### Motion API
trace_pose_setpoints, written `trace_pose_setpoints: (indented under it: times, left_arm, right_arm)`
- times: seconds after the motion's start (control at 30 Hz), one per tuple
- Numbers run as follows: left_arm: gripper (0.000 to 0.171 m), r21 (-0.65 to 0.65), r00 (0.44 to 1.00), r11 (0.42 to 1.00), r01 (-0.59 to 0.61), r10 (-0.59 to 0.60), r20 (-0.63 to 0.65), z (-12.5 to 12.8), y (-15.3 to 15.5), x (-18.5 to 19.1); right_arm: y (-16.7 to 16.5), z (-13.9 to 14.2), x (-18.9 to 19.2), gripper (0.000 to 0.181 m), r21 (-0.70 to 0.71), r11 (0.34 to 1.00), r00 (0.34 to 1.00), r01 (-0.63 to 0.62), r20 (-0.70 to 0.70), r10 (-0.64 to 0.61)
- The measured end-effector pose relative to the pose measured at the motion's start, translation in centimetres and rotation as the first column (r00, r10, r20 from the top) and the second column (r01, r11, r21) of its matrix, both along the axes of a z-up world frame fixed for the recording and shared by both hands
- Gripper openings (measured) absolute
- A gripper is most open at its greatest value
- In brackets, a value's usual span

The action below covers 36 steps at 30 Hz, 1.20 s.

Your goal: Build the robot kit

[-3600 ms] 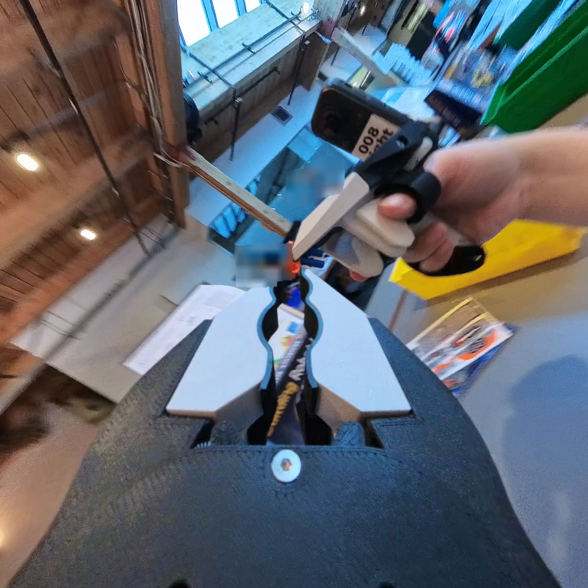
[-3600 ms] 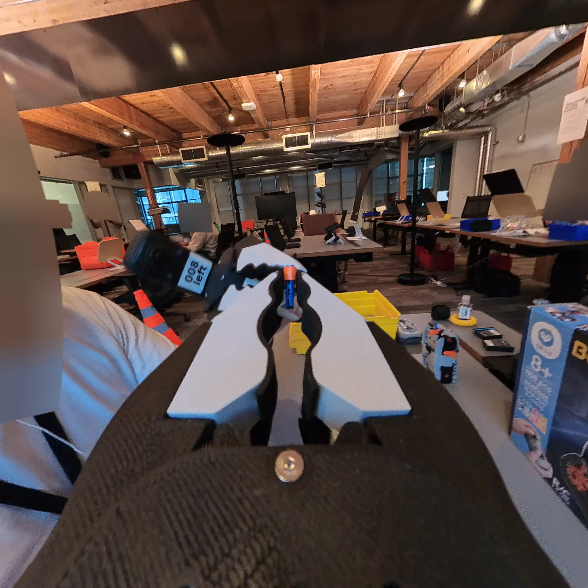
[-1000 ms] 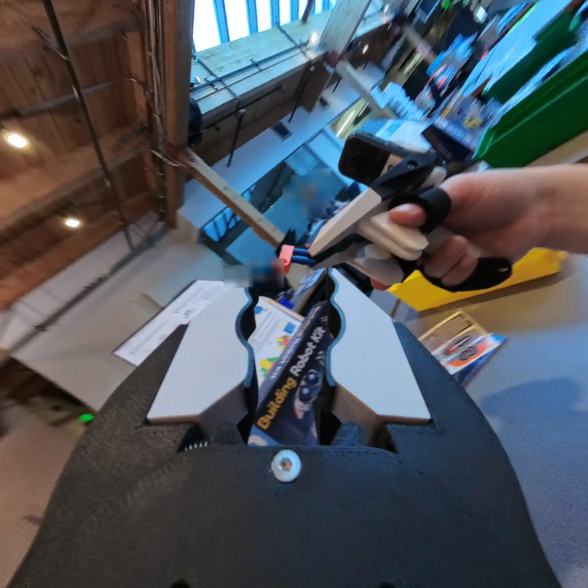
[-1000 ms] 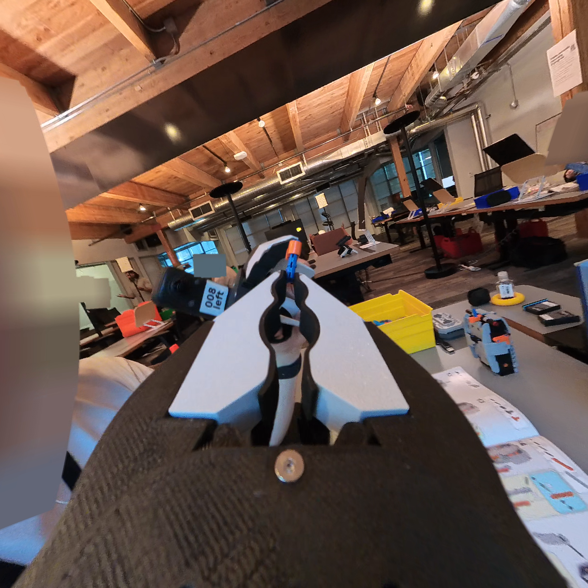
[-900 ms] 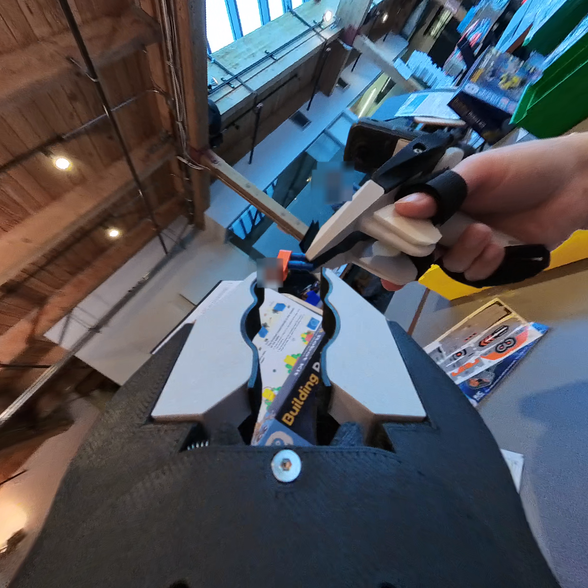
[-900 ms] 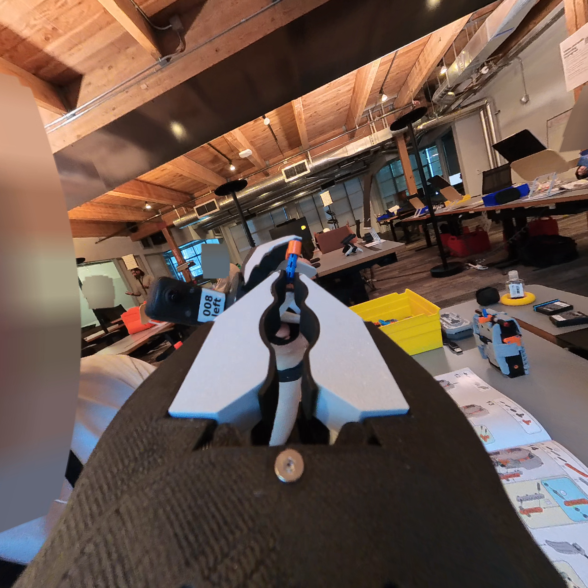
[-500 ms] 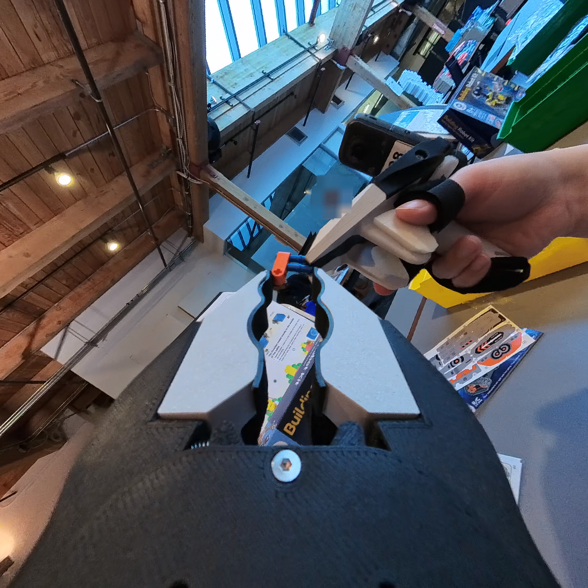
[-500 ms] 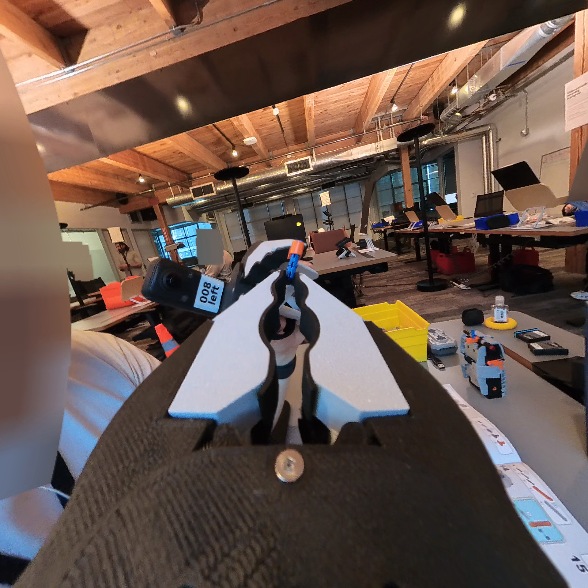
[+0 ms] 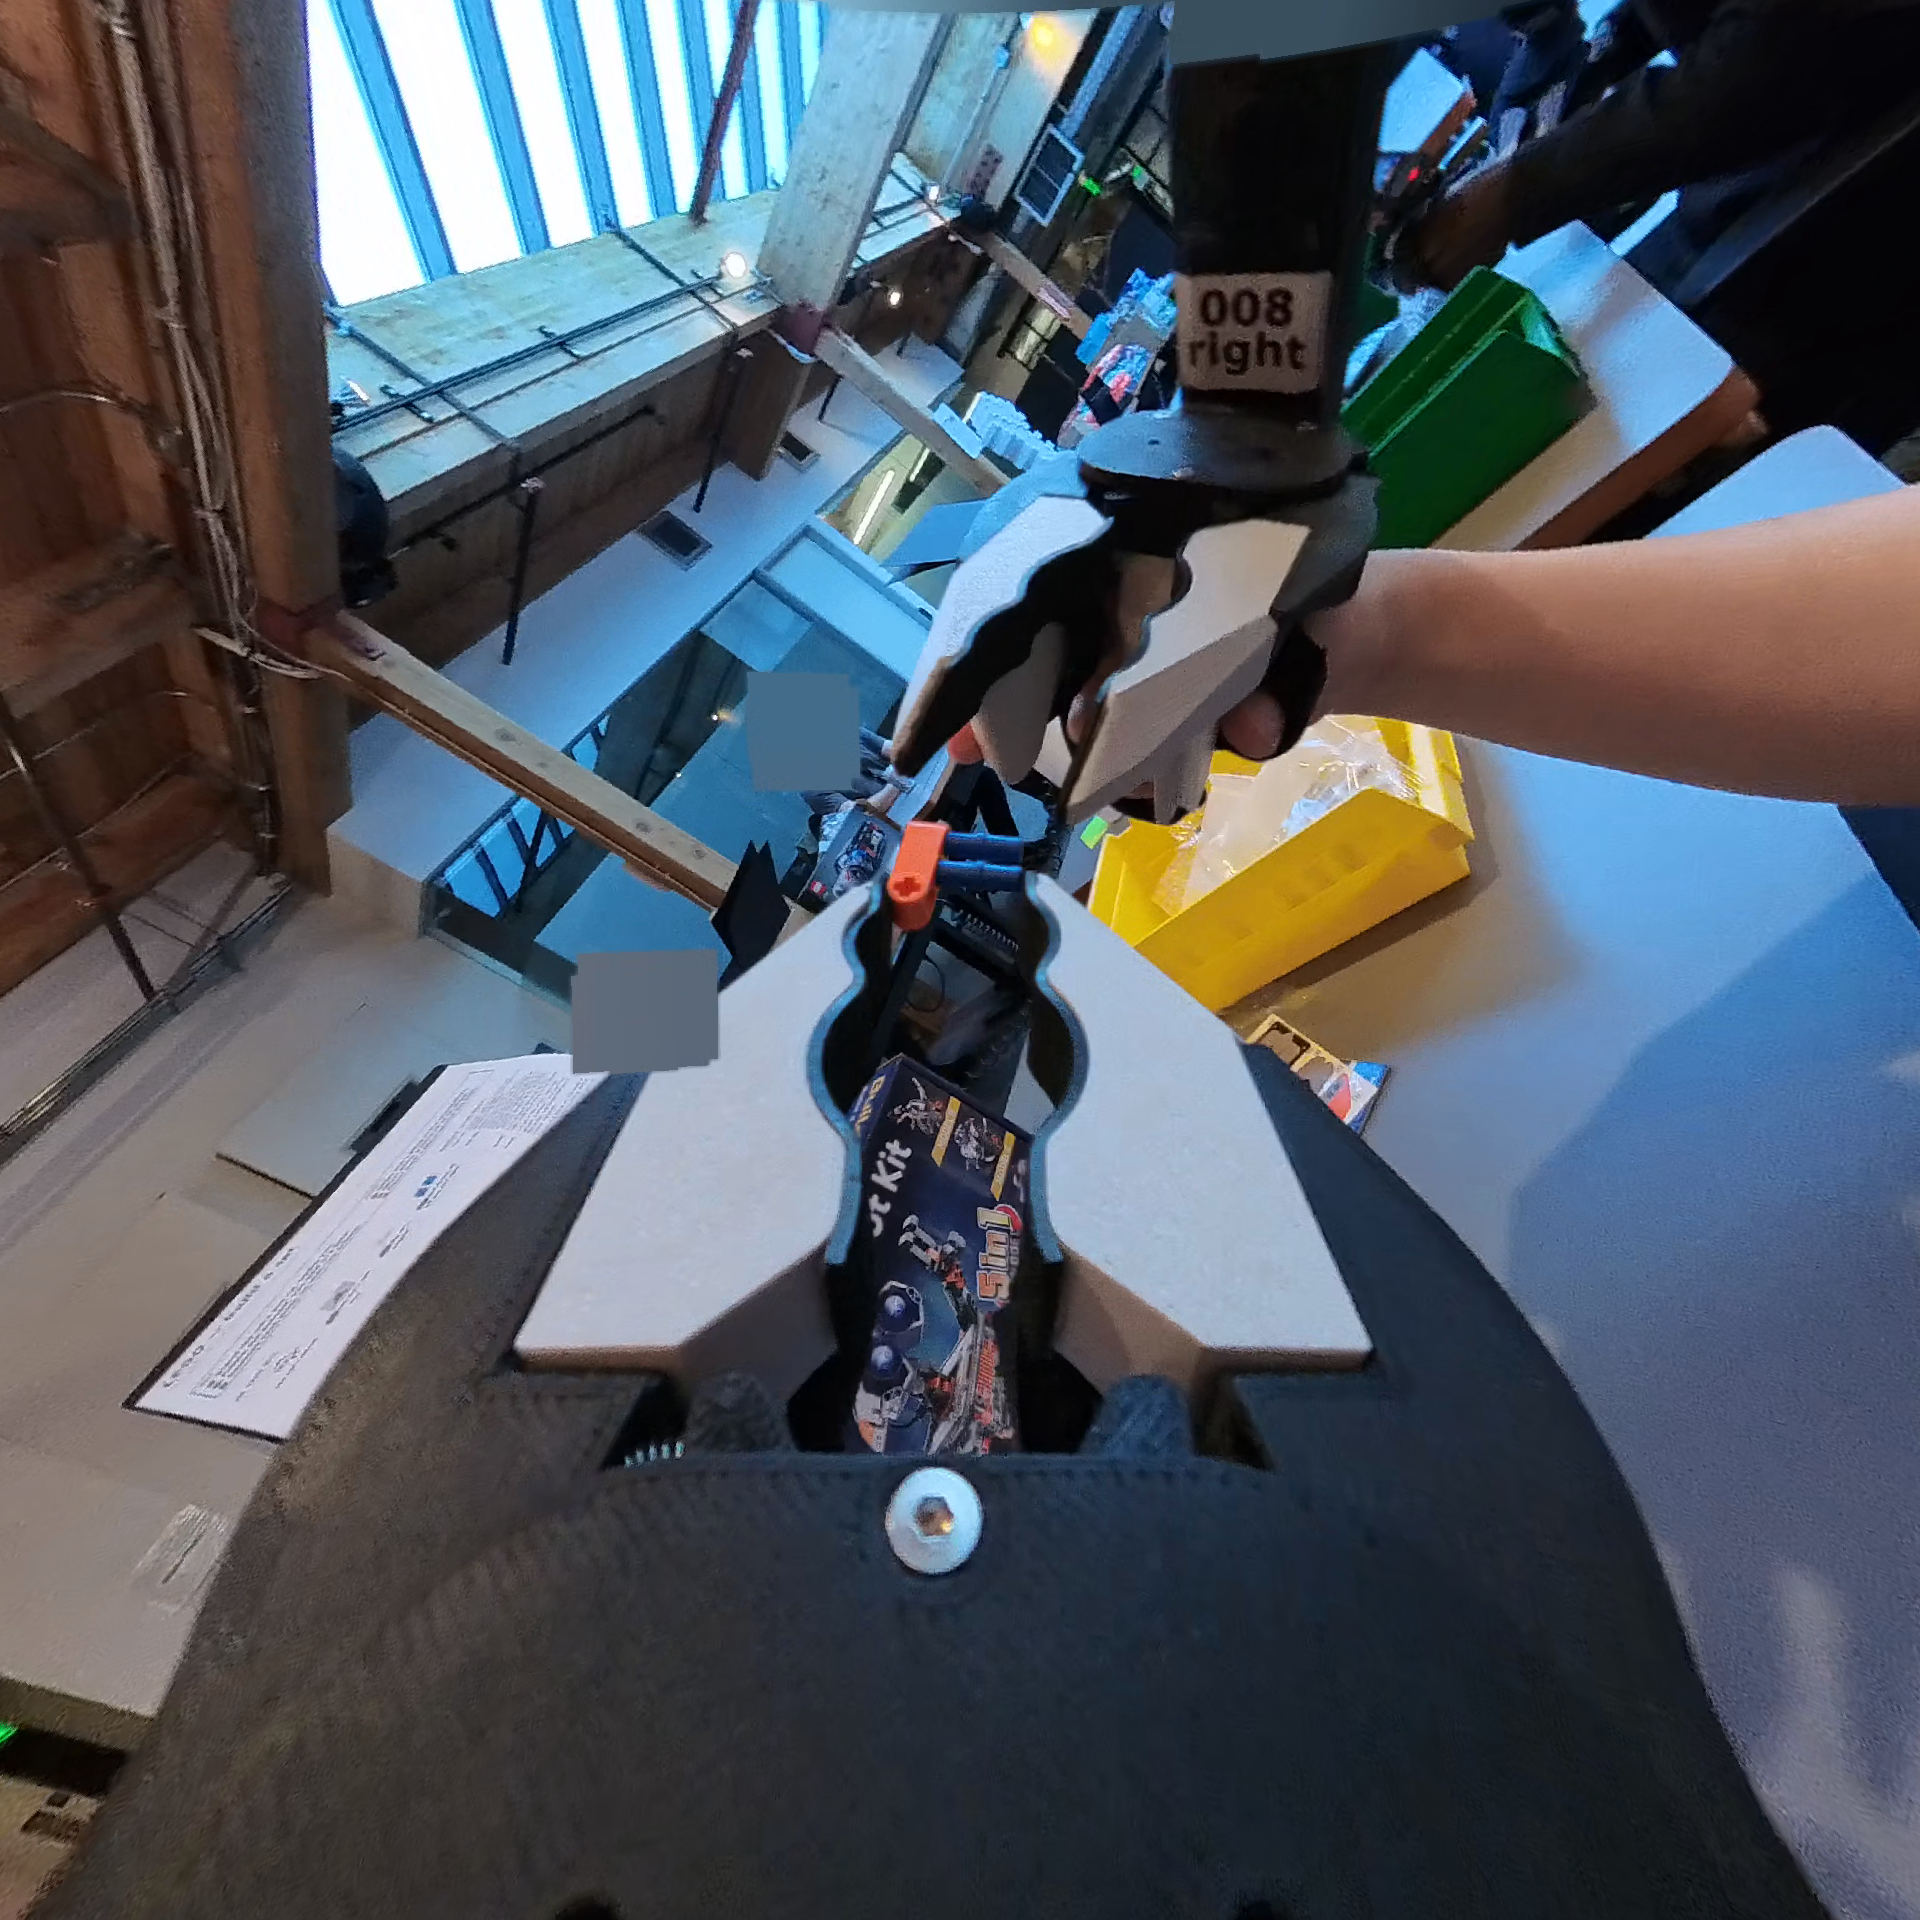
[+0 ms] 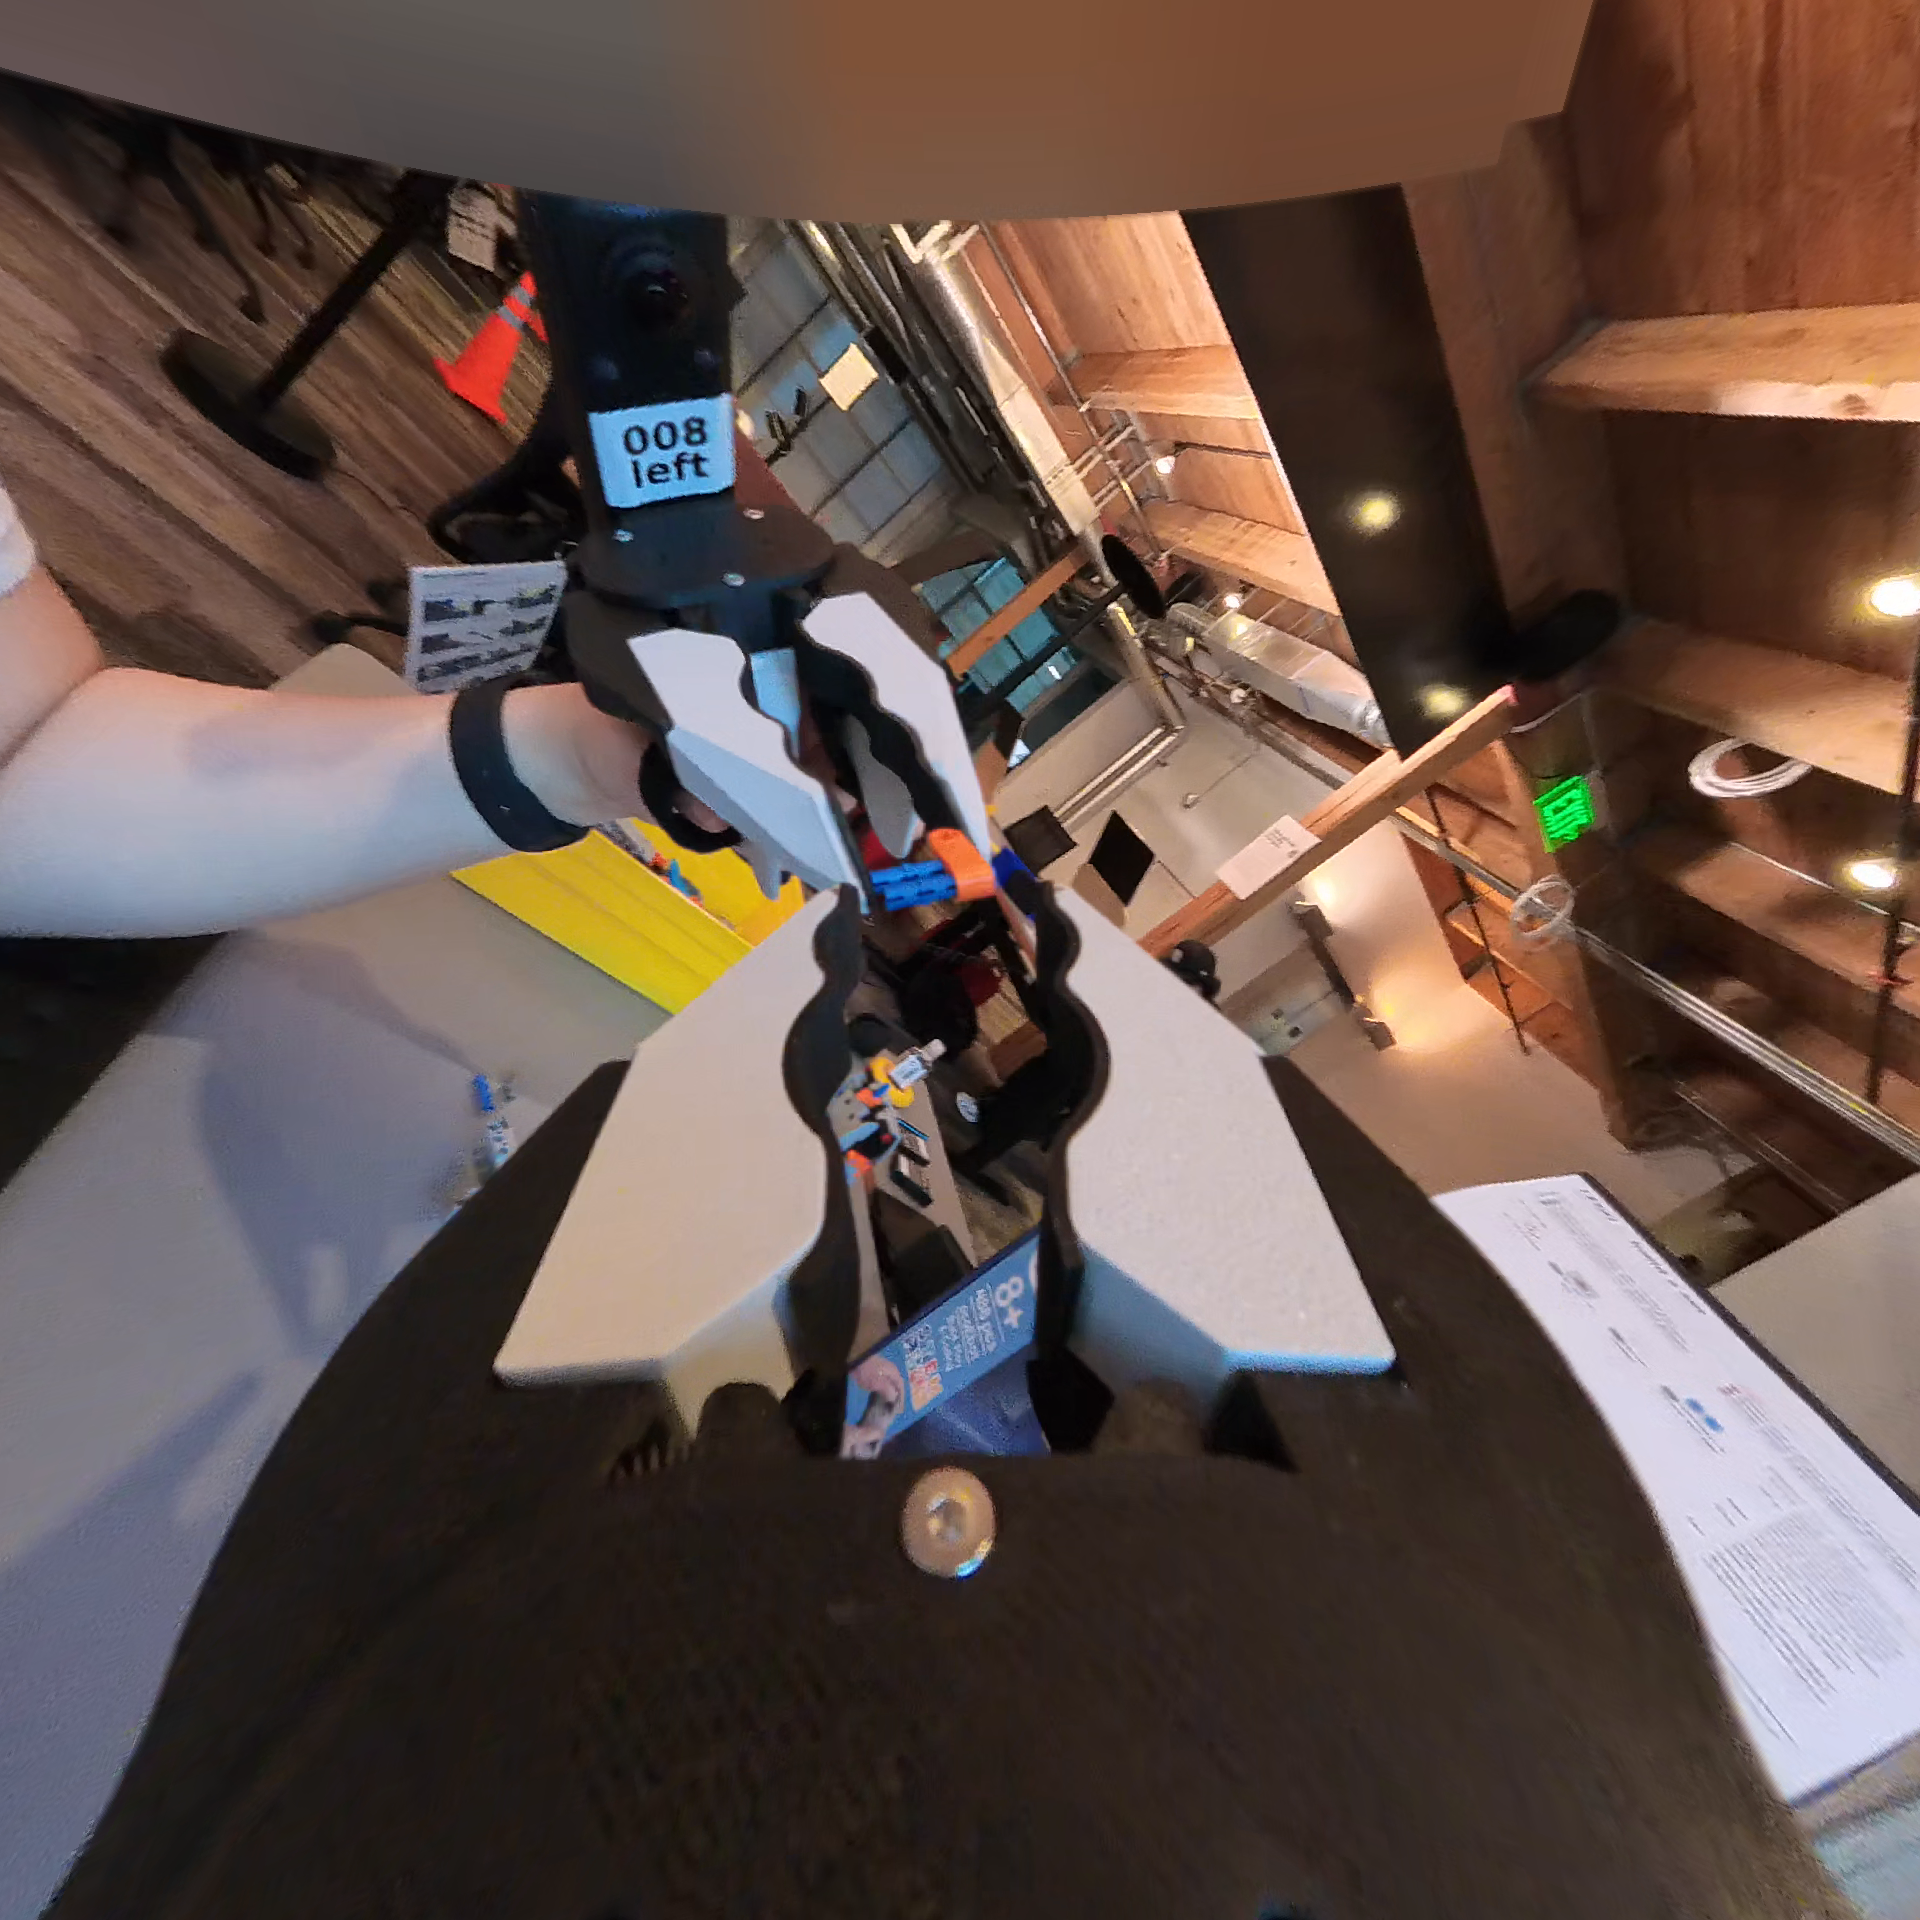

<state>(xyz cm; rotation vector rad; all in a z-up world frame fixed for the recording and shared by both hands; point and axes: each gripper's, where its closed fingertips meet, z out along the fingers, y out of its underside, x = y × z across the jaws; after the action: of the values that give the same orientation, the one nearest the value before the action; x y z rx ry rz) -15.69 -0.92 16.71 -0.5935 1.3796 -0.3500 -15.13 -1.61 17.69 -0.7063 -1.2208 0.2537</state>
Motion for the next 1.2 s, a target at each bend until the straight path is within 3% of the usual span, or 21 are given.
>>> trace_pose_setpoints:
  times: [0.13,0.2,0.3,0.43,0.57,0.8,1.07,1.2]
  left_arm:
    - [0.022,-0.038,0.999,0.999,0.0,-0.001,-0.04,-1.0,0.2,0.2]
    - [0.022,-0.152,0.997,0.988,0.007,-0.018,-0.07,-2.7,0.3,0.2]
    - [0.023,-0.363,0.987,0.932,0.015,-0.071,-0.143,-9.2,-0.5,-0.2]
    - [0.023,-0.487,0.977,0.873,-0.012,-0.094,-0.193,-19.3,-1.3,-0.7]
    - [0.023,-0.603,0.935,0.797,-0.043,-0.18,-0.306,-25.1,-1.8,-0.2]
    - [0.023,-0.712,0.89,0.693,-0.111,-0.25,-0.382,-29.1,-1.6,-0.2]
    - [0.023,-0.713,0.865,0.682,-0.162,-0.249,-0.436,-30.3,-1.3,-0.3]
    - [0.023,-0.669,0.832,0.72,-0.186,-0.247,-0.497,-31.4,-1.7,-0.2]
  right_arm:
    - [0.2,-0.9,0.0,0.027,-0.014,1.0,0.999,0.004,0.037,-0.003]
    - [0.4,-2.7,-0.2,0.026,-0.109,0.994,0.997,0.001,0.076,0.007]
    - [1.1,-9.1,0.0,0.029,-0.288,0.953,0.98,0.091,0.196,-0.035]
    - [-0.3,-18.8,0.7,0.032,-0.444,0.88,0.97,0.17,0.234,-0.069]
    - [-0.9,-24.7,0.2,0.03,-0.537,0.818,0.968,0.204,0.235,-0.087]
    - [-0.6,-29.7,-0.5,0.029,-0.609,0.749,0.943,0.262,0.327,-0.064]
    - [-0.3,-30.0,-1.1,0.026,-0.67,0.692,0.946,0.268,0.32,-0.056]
    - [-0.4,-31.0,-1.5,0.026,-0.664,0.684,0.922,0.302,0.385,-0.034]
